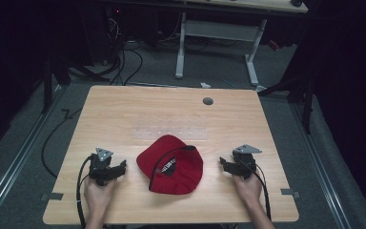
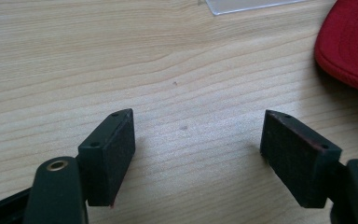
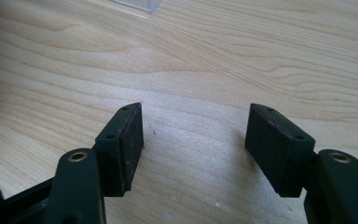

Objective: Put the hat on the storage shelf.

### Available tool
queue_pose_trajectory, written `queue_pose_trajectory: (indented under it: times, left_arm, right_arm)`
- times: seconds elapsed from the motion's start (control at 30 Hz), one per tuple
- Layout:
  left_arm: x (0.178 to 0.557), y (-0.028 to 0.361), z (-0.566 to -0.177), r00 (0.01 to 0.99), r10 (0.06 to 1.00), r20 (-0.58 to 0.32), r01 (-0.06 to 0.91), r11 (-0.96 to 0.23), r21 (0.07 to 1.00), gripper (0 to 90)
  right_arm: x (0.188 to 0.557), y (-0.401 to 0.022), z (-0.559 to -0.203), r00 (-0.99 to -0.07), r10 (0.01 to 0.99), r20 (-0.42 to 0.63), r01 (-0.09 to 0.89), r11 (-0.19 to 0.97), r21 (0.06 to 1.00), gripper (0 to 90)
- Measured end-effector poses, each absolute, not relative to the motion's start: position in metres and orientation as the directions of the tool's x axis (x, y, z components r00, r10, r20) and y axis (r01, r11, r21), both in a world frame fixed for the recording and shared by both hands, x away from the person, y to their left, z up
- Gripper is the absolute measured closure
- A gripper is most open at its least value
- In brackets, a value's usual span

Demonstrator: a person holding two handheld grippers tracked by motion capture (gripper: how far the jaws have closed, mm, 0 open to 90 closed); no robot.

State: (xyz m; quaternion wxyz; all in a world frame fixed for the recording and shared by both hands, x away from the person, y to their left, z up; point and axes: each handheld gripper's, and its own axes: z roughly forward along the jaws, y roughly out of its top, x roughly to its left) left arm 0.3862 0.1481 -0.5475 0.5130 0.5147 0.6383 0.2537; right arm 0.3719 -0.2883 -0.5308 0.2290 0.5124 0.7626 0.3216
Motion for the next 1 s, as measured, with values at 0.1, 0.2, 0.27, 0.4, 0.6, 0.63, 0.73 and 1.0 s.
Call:
queue_pose_trajectory:
  times: [0.1,0.2,0.27,0.4,0.6,0.63,0.73,1.0]
  left_arm:
    - [0.3860,0.1478,-0.5477,0.059,0.918,-0.391,0.398,0.338,0.853,26.3]
    - [0.3857,0.1476,-0.5477,0.065,0.918,-0.390,0.399,0.335,0.854,26.3]
    - [0.3857,0.1475,-0.5477,0.066,0.918,-0.391,0.399,0.335,0.854,26.3]
    - [0.3856,0.1473,-0.5477,0.068,0.918,-0.391,0.400,0.334,0.854,26.3]
    - [0.3854,0.1473,-0.5477,0.072,0.918,-0.391,0.401,0.332,0.854,26.2]
    - [0.3854,0.1473,-0.5477,0.072,0.918,-0.391,0.402,0.332,0.854,26.3]
    - [0.3854,0.1473,-0.5477,0.073,0.917,-0.391,0.401,0.332,0.854,26.3]
    - [0.3852,0.1471,-0.5477,0.076,0.917,-0.391,0.403,0.330,0.854,26.2]
  right_arm:
    - [0.3720,-0.2883,-0.5308,-0.371,0.928,-0.020,0.633,0.269,0.726,37.2]
    - [0.3720,-0.2883,-0.5308,-0.370,0.929,-0.019,0.634,0.268,0.725,37.2]
    - [0.3720,-0.2883,-0.5308,-0.371,0.928,-0.020,0.633,0.268,0.726,37.2]
    - [0.3720,-0.2884,-0.5308,-0.371,0.928,-0.020,0.634,0.268,0.726,37.2]
    - [0.3720,-0.2882,-0.5308,-0.368,0.930,-0.017,0.635,0.264,0.726,36.8]
    - [0.3719,-0.2881,-0.5308,-0.366,0.930,-0.016,0.637,0.263,0.725,36.7]
    - [0.3719,-0.2881,-0.5308,-0.367,0.930,-0.015,0.637,0.263,0.725,36.5]
    - [0.3721,-0.2884,-0.5308,-0.370,0.929,-0.012,0.636,0.263,0.725,36.0]
